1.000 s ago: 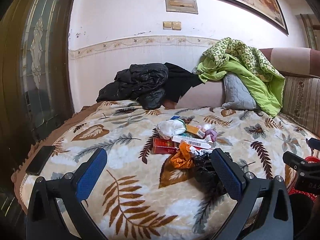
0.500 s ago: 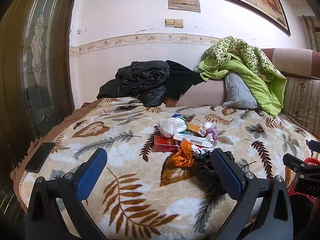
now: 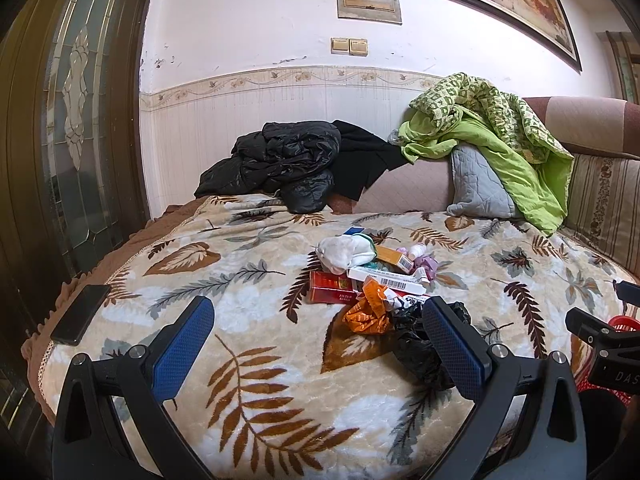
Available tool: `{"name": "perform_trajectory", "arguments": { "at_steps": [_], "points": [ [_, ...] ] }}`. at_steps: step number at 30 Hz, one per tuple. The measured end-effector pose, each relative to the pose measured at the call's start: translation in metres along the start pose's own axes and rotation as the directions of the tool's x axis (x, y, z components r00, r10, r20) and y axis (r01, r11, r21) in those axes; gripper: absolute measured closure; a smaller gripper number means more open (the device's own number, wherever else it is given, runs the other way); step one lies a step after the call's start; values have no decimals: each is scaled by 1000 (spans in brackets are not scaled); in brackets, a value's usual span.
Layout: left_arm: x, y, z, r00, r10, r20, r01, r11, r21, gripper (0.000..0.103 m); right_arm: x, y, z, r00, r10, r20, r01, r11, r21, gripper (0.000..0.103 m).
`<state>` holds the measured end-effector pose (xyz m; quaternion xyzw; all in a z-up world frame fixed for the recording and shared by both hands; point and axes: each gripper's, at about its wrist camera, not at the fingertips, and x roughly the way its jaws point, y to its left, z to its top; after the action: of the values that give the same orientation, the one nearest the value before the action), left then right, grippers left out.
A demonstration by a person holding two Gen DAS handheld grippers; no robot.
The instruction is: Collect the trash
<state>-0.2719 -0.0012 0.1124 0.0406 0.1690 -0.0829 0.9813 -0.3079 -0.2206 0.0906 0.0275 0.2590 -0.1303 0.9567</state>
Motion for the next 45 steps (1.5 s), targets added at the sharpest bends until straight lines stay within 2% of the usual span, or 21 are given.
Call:
{"name": "perform_trajectory", "arguments": {
  "at_steps": [17, 33, 37, 39, 41, 43, 45],
  "points": [
    [0, 1, 0, 1000, -1, -1, 1, 1000, 0, 0, 1, 3, -1, 1000, 2, -4, -2, 1000, 2, 1],
    [4, 10, -3, 1000, 0, -15, 0, 1000, -14, 0, 1, 9, 0, 999, 39, -16, -40, 999, -19, 2],
    [9, 15, -4, 999, -9, -42, 8, 999, -32, 0, 3, 12, 2, 997, 67, -31, -68, 997, -32, 3],
    [17, 15, -2, 996, -27, -85, 23, 999, -46, 0, 7, 13, 5, 990, 125, -60, -126, 992, -26, 6],
    [29, 19, -1, 987, -64, -146, 54, 996, -69, 0, 16, 15, 10, 970, 223, -101, -223, 975, 9, 8],
    [42, 19, 0, 975, -98, -201, 83, 993, -82, 0, 29, 21, 16, 941, 304, -152, -300, 953, 44, 8],
    [54, 21, 1, 961, -124, -248, 105, 991, -85, 2, 50, 27, 23, 890, 399, -219, -381, 917, 120, 13]
  ]
}}
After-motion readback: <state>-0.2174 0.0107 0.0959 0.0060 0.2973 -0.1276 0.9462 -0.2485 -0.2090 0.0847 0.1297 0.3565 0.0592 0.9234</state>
